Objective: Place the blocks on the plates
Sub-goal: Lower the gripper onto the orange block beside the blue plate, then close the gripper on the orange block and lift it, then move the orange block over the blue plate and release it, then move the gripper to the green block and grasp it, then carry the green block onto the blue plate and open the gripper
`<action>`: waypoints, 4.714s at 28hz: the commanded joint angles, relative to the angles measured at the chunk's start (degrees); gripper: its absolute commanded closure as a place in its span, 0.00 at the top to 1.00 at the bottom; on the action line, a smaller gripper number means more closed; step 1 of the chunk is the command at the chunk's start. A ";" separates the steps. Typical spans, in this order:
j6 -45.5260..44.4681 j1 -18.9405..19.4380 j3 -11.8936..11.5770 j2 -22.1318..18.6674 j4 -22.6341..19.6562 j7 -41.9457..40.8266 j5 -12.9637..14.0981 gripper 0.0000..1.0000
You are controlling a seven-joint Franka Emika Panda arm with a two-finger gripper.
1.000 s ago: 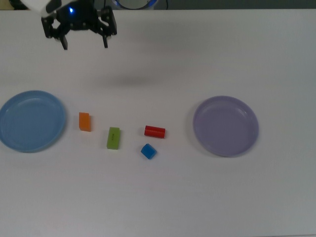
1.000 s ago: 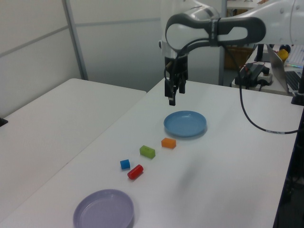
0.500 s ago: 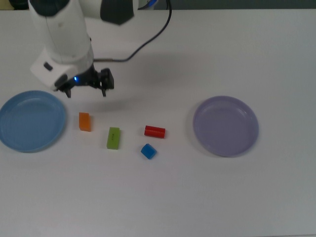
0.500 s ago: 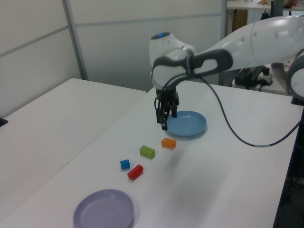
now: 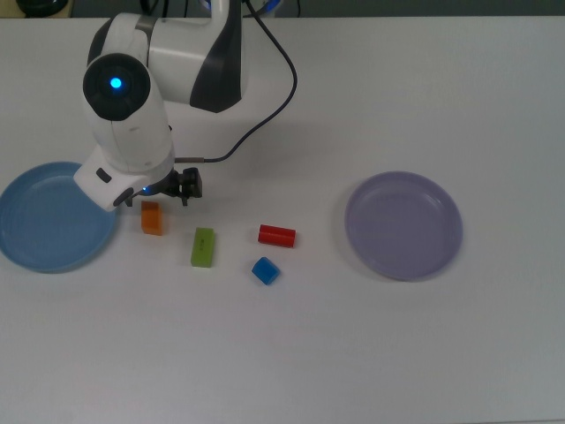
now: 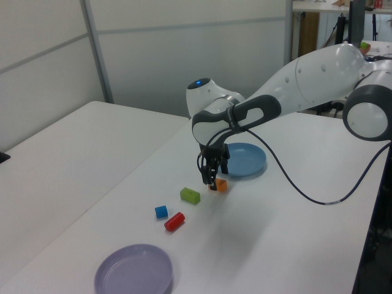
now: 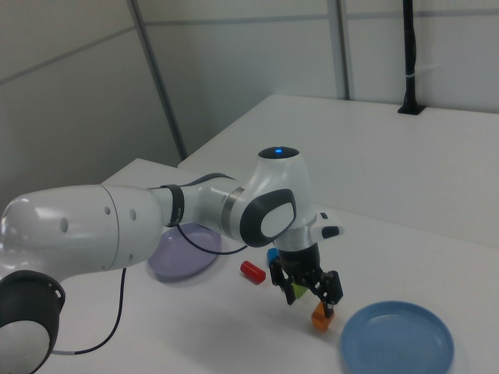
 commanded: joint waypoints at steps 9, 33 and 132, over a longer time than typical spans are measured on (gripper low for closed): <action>3.53 0.35 -0.36 2.32 0.03 3.67 -1.78 0.46; 4.06 -8.52 -0.45 -0.76 1.79 2.87 -0.81 0.02; 18.03 0.52 4.12 6.54 5.74 -18.75 0.95 0.99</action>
